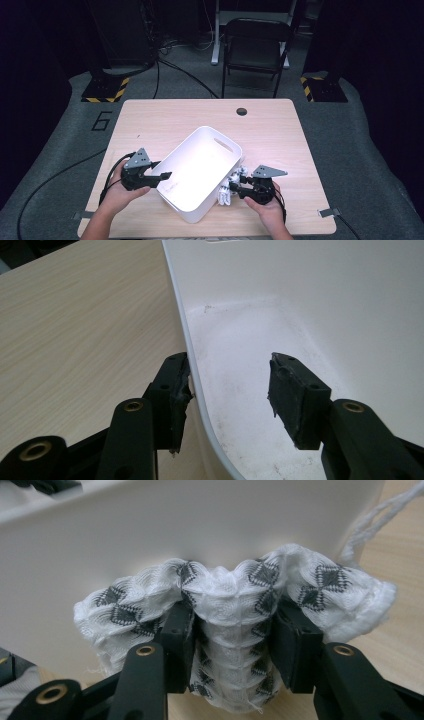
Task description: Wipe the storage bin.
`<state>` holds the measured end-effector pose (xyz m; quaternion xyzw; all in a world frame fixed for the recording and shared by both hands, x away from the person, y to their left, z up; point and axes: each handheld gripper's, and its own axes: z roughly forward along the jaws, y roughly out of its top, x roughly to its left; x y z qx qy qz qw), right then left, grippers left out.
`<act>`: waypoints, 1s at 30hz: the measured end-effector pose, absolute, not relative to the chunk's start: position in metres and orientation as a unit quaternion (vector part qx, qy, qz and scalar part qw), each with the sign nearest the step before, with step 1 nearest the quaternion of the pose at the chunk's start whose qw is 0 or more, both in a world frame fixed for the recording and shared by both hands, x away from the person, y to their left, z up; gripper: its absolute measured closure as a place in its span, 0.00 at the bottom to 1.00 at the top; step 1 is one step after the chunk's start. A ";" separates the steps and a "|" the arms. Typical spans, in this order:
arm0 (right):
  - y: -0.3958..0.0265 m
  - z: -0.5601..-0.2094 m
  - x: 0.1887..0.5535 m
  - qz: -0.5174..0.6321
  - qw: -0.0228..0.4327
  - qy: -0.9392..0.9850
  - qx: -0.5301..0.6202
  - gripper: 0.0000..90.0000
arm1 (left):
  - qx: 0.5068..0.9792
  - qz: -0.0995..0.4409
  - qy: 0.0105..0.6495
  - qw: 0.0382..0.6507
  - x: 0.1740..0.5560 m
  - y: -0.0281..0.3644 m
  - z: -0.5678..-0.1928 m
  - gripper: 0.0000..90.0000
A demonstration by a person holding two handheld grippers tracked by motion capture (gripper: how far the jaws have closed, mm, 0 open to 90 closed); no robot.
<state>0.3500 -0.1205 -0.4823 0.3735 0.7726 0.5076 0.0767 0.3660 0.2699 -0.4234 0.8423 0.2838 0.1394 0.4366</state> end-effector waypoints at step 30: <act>-0.113 -0.469 0.344 0.513 0.100 0.790 0.321 0.44 | 0.839 0.140 0.286 0.441 0.367 0.270 -0.424 0.56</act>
